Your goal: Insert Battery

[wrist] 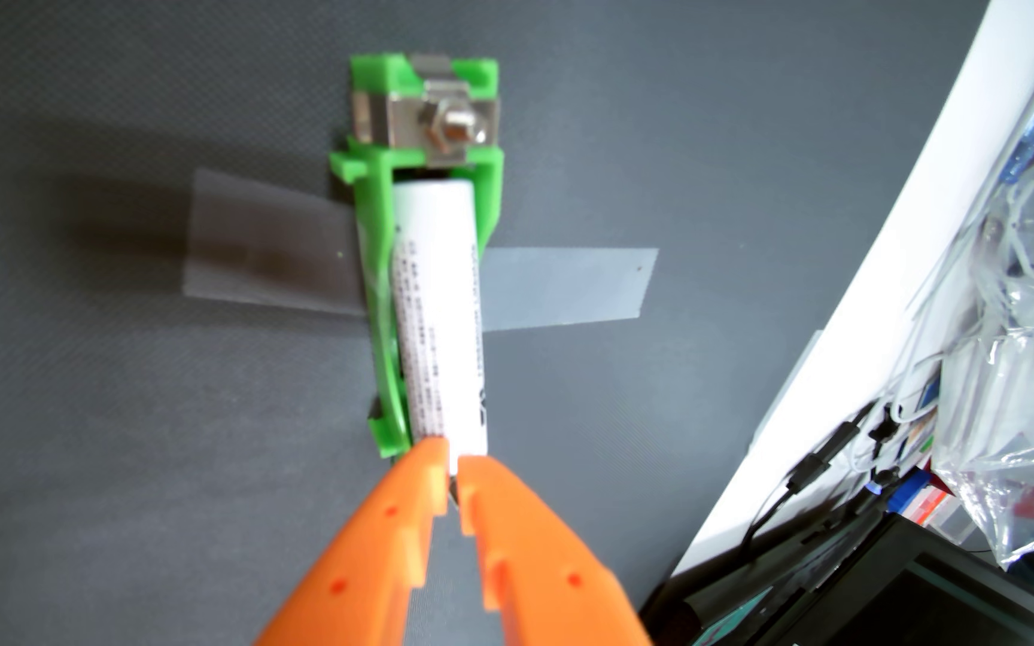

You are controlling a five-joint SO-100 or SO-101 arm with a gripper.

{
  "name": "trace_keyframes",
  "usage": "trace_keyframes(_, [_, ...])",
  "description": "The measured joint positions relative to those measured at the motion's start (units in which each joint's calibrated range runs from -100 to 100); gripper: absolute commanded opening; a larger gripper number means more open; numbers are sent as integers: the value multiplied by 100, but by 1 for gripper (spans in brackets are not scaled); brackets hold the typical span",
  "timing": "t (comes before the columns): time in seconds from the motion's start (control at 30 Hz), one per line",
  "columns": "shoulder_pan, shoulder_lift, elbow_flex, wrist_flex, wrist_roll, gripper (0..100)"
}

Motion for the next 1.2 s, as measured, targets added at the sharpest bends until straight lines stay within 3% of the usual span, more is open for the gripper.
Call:
trace_keyframes(0.63, [0,383,-145,0,0,2])
trace_keyframes(1.2, [-41,-316,-72,0,0,2])
